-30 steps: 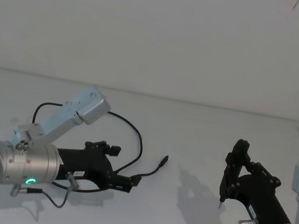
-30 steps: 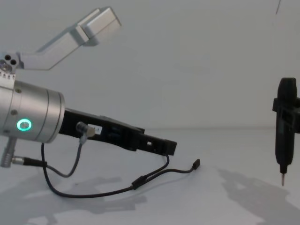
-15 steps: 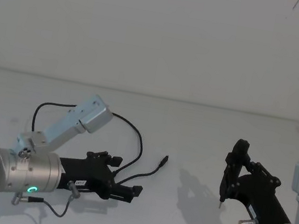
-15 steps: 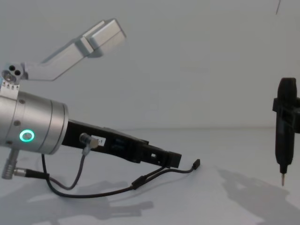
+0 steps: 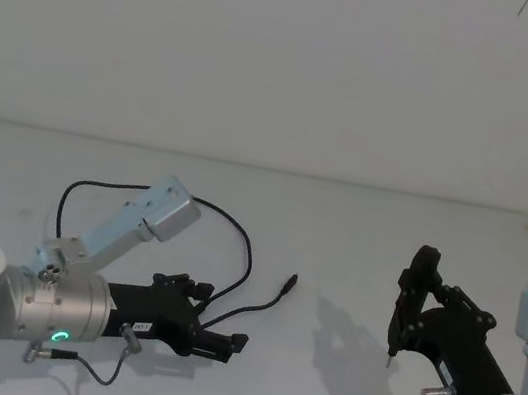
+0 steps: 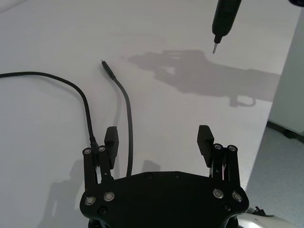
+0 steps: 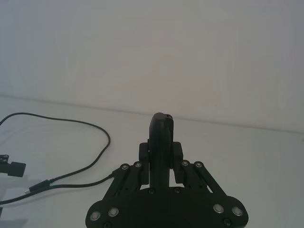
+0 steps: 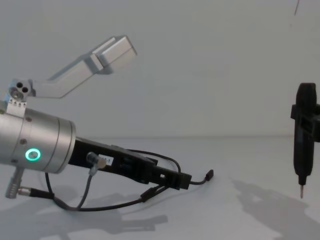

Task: Pick up the data cable with the one hand.

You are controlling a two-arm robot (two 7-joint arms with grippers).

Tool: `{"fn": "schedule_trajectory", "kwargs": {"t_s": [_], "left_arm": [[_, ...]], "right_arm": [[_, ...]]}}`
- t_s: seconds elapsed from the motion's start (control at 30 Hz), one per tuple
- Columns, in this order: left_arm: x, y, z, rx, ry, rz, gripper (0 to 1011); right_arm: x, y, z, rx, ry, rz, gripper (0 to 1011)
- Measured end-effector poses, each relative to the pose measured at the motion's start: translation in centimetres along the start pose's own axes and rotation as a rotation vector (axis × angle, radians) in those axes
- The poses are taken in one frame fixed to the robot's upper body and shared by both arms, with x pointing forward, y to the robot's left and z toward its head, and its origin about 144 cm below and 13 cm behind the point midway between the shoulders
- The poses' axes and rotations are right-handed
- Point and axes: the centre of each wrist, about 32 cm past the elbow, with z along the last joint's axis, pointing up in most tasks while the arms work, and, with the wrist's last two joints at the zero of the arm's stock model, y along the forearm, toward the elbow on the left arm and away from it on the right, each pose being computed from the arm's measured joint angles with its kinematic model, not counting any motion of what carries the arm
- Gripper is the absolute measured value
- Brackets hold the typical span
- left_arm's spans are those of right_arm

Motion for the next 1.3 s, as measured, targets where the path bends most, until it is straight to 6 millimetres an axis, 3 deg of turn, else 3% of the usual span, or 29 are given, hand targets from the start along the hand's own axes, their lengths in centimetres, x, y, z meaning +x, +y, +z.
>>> {"fn": "schedule_trajectory", "kwargs": {"t_s": [0.93,1.3], "left_arm": [[2.0,-3.0,-1.0,0.041,-0.043,0.013,1001],[2.7,-4.3,-1.2,0.046,-0.065,0.002,777]], "right_arm": [[0.0,0.0,0.0,0.0,0.0,0.0,279],[0.0,0.0,0.0,0.0,0.0,0.0,279]]}}
